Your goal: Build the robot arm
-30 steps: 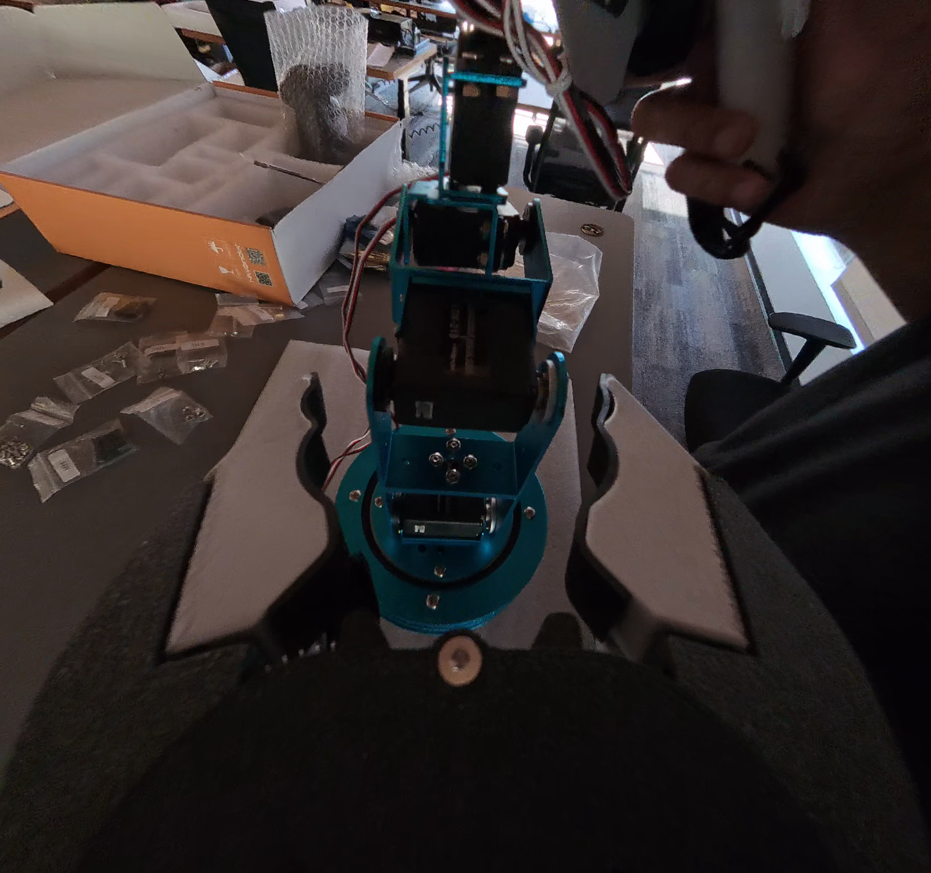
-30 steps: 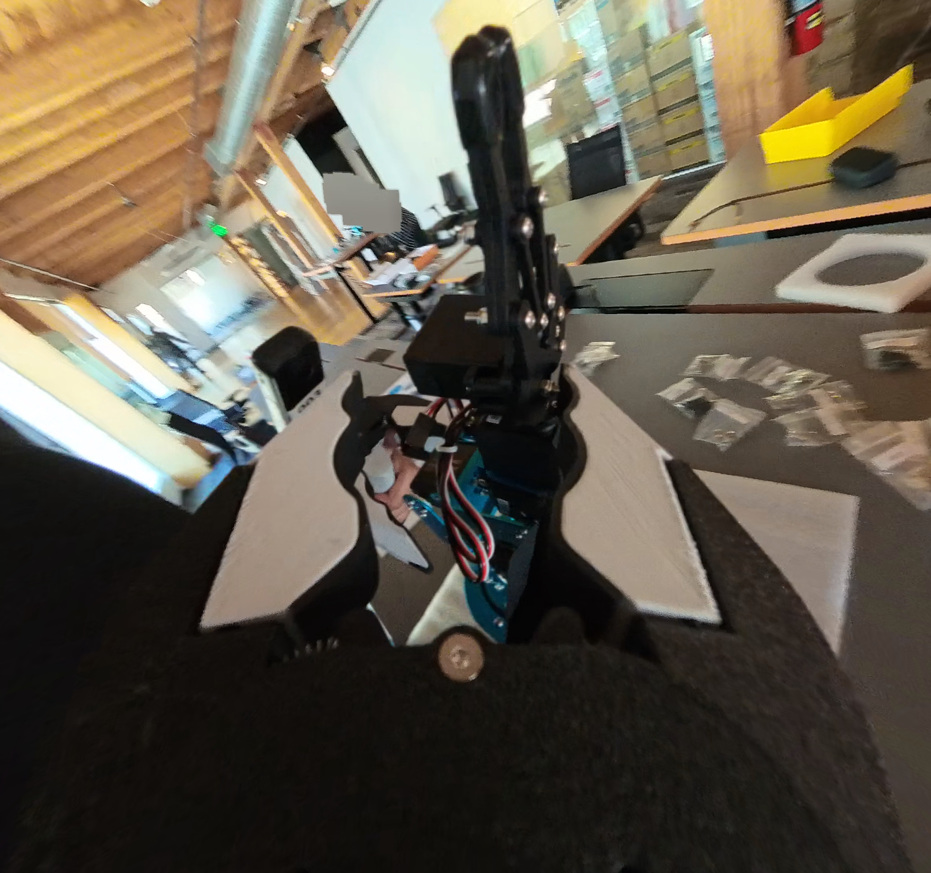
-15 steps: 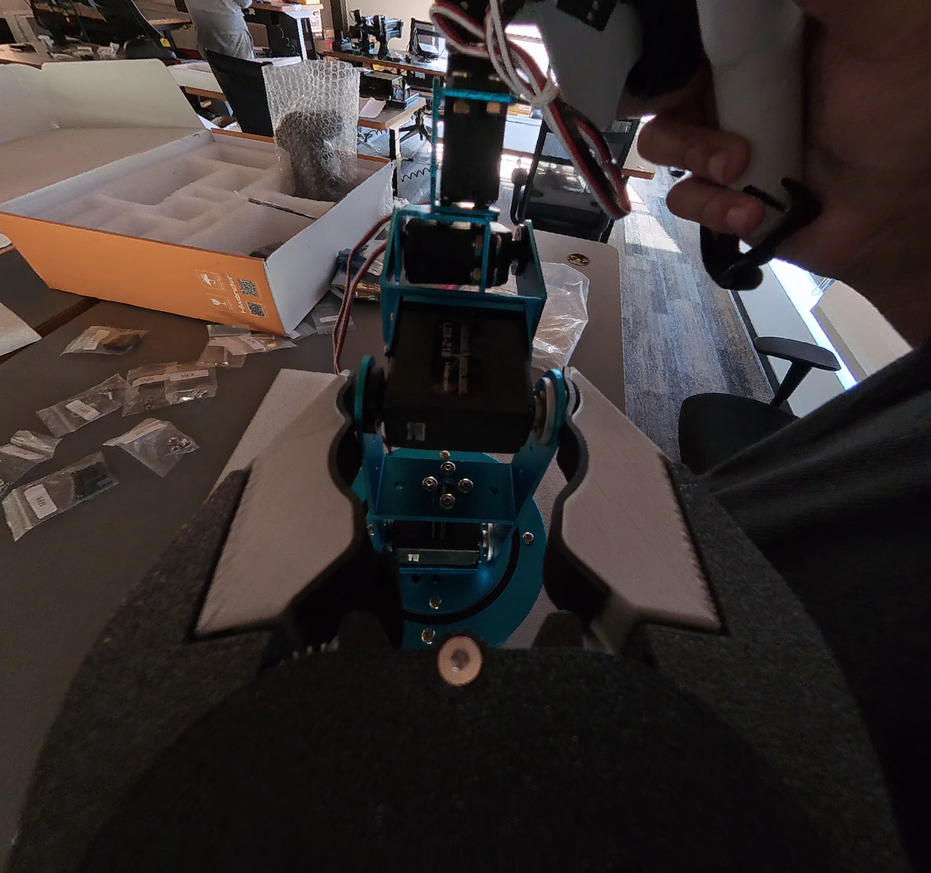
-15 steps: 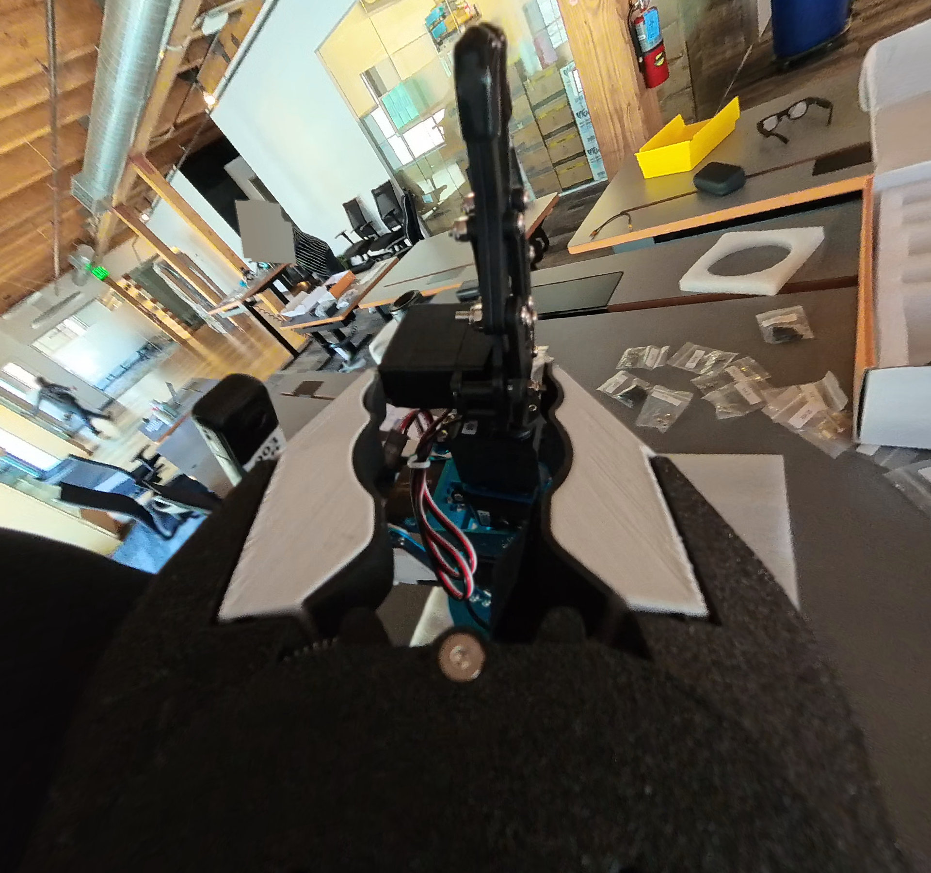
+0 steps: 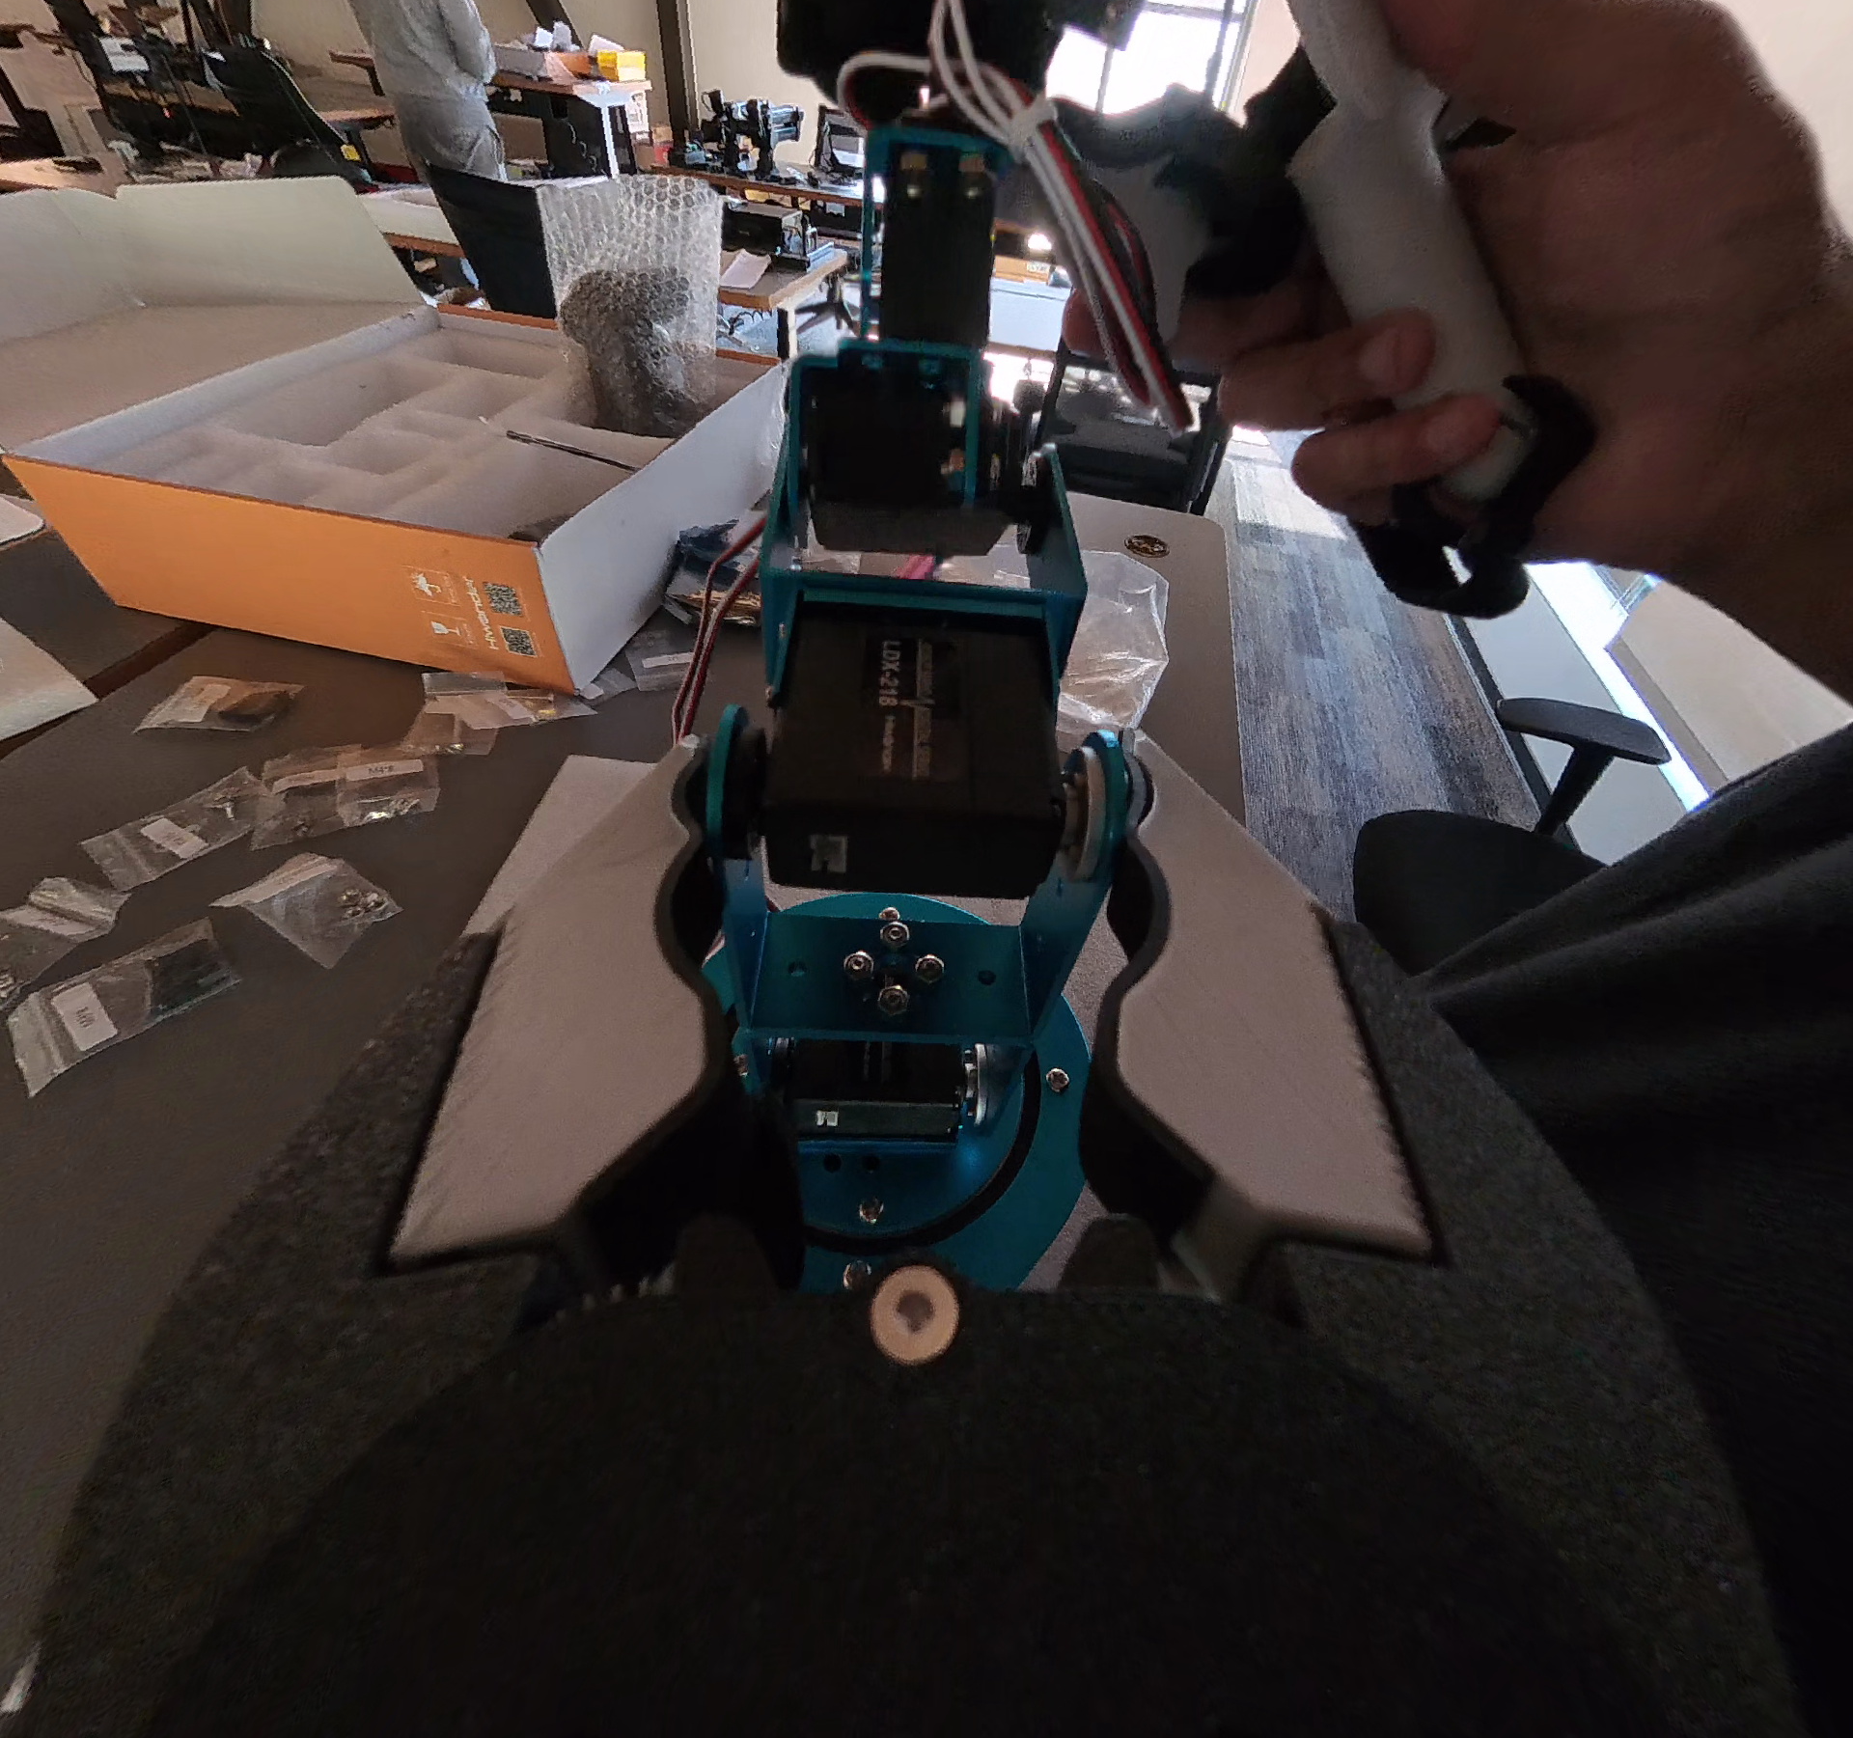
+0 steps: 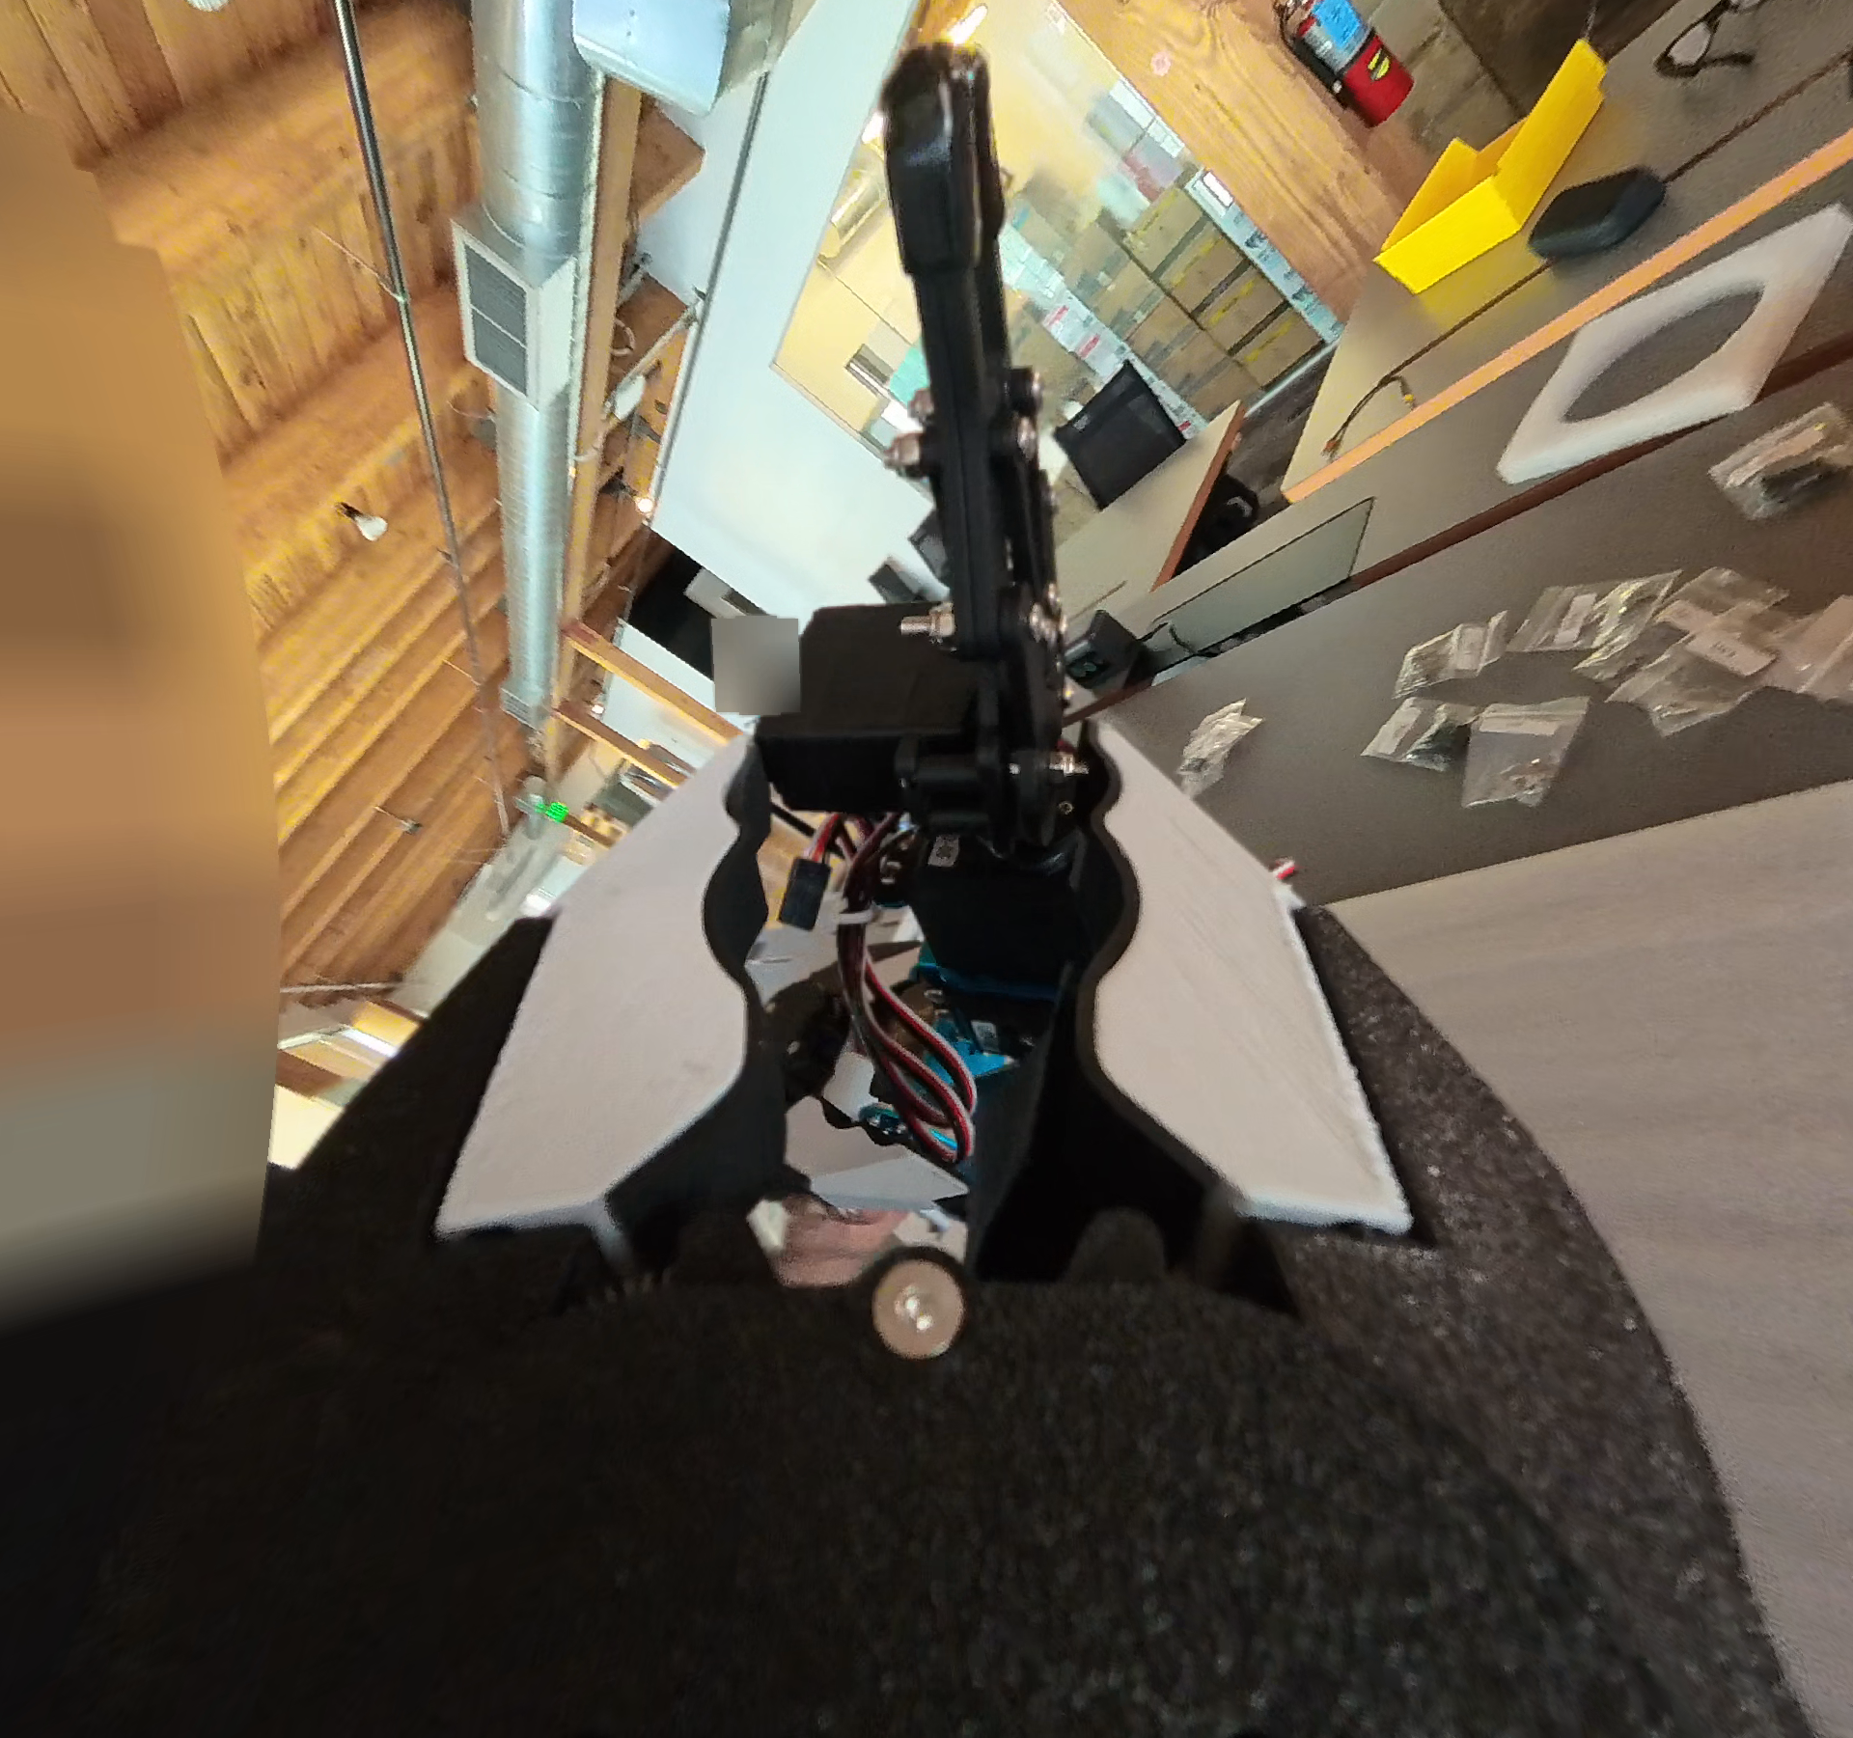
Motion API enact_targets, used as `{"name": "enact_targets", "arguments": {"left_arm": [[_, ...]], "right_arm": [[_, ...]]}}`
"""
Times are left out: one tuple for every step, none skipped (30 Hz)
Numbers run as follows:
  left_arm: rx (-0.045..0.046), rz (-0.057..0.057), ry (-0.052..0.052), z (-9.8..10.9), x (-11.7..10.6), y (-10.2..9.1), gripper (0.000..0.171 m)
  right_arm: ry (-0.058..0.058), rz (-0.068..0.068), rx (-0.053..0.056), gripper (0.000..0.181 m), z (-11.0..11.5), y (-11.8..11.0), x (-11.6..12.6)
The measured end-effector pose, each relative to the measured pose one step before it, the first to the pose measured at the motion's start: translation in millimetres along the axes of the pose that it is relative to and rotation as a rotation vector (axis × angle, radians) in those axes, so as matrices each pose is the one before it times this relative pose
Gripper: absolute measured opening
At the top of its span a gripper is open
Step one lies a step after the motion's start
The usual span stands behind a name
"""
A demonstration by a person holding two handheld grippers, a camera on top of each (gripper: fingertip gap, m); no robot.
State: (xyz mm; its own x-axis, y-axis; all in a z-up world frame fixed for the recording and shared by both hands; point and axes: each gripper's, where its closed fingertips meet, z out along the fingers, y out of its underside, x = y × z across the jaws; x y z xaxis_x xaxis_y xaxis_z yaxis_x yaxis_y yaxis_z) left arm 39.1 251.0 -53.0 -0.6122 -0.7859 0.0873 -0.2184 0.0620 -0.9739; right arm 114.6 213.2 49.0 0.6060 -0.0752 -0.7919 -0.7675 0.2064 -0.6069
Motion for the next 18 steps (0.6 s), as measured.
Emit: {"name": "enact_targets", "arguments": {"left_arm": [[0.00476,-0.0025,-0.0008,-0.93,-0.43,-0.03,0.078],[0.00257,-0.0015,0.0001,-0.56,-0.29,0.07,0.078],[0.00035,-0.0005,0.0016,-0.34,-0.22,-0.02,0.078],[-0.00231,0.0009,0.0027,-0.16,-0.09,0.08,0.078],[-0.00383,0.002,0.0033,-0.04,0.25,0.17,0.078],[-0.00273,0.0026,0.0038,0.2,0.4,0.2,0.078],[-0.00149,0.0043,0.0048,0.41,0.58,0.01,0.077],[-0.0025,0.0081,0.0051,0.42,0.7,0.37,0.077],[-0.00485,0.0093,0.0039,0.58,0.55,0.53,0.077],[-0.00703,0.0065,0.0025,0.66,0.31,0.45,0.077],[-0.00808,0.0034,0.0028,0.72,0.16,0.42,0.077],[-0.00772,0.0036,0.004,0.39,0.08,0.32,0.077],[-0.00726,0.0051,0.0052,0.03,0.09,0.45,0.077],[-0.00589,0.0054,0.0063,-0.16,-0.03,0.52,0.077],[-0.00395,0.0067,0.0065,-0.47,0.07,0.58,0.076],[-0.00238,0.0066,0.0065,-0.47,0.06,0.5,0.076],[-0.00365,0.0044,0.0068,-0.58,-0.02,0.57,0.075],[-0.00789,0.0022,0.0062,-0.21,-0.19,0.87,0.074]], "right_arm": [[-0.0138,0.0359,0.006,0.061,0.05,-0.95,1.75],[-0.0115,0.0294,0.0051,0.061,-0.04,-0.96,1.73],[-0.0073,0.018,0.0017,0.061,-0.18,-0.66,1.34],[-0.0071,0.0156,0.0,0.06,-0.36,-0.43,0.52],[-0.0036,0.01,0.0012,0.06,-0.67,-0.34,0.7],[-0.0047,0.009,0.0018,0.06,-0.98,-0.27,0.81],[-0.0092,0.0183,0.0036,0.06,-1.3,-0.5,0.73],[-0.0094,0.0231,0.0059,0.06,-1.7,-0.88,1.78],[-0.0102,0.021,0.007,0.06,-1.61,-1.06,2.32],[-0.0098,0.0222,0.0079,0.06,-1.49,-1.33,2.41],[-0.0076,0.0208,0.0072,0.06,-1.33,-1.49,2.44],[-0.009,0.0232,0.0048,0.06,-1.12,-1.31,2.26],[-0.01,0.0282,0.0026,0.06,-0.95,-1.24,2.52],[-0.01,0.0266,0.0035,0.06,-0.86,-1.1,2.77],[-0.0108,0.0286,0.0033,0.061,-0.71,-1.01,2.67],[-0.0143,0.0326,0.0027,0.061,-0.63,-1.1,2.67],[-0.0176,0.0436,-0.0004,0.061,-0.79,-1.21,3.33],[-0.0177,0.0465,0.0007,0.061,-1.11,-2.01,4.11]]}}
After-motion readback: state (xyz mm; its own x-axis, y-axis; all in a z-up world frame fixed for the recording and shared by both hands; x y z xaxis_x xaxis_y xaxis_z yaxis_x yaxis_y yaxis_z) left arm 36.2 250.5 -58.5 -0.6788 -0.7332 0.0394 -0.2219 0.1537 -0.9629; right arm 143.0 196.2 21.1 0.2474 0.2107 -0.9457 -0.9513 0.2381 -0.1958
